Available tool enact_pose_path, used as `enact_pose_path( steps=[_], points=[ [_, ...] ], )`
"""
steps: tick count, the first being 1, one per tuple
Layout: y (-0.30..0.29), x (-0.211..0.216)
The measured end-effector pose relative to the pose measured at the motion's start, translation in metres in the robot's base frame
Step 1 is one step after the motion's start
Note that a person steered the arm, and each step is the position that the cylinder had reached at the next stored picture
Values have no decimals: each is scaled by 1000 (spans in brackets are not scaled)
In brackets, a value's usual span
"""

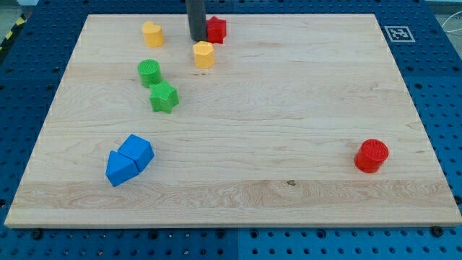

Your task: Move red star towards bottom center

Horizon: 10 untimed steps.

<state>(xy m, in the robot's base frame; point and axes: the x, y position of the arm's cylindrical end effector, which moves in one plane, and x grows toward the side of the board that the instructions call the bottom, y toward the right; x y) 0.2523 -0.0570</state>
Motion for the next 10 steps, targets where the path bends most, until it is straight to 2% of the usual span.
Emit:
enact_pose_path(
  steps=[2, 3, 4, 6, 10],
  points=[
    [52, 0],
    [22, -5],
    [17, -29],
    [102, -36],
    [143, 78]
  ],
)
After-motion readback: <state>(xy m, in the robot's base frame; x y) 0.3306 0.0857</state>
